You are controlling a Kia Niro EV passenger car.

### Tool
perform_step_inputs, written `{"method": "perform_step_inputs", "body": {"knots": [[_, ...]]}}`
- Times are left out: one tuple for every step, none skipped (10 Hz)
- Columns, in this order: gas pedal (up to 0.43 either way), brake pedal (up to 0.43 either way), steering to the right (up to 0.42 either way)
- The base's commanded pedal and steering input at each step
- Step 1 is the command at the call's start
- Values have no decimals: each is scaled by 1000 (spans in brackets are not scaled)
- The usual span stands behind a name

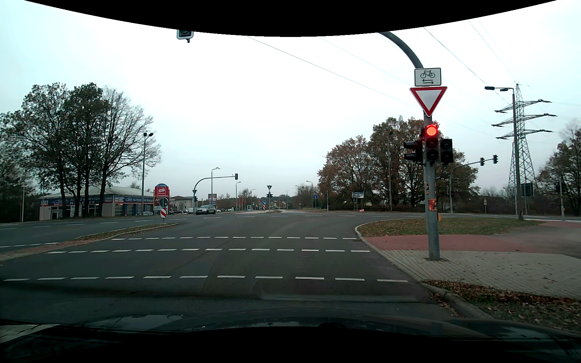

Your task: Follow the waypoints while adhering to traffic rules and regulations

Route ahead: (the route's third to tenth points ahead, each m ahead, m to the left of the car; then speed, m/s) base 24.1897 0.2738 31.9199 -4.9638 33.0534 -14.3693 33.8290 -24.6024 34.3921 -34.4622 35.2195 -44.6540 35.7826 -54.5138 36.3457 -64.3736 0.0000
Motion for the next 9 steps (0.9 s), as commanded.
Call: {"method": "perform_step_inputs", "body": {"knots": [[0,366,3],[0,366,4],[0,360,4],[0,366,4],[0,366,3],[0,360,4],[0,366,4],[0,366,4],[0,366,4]]}}
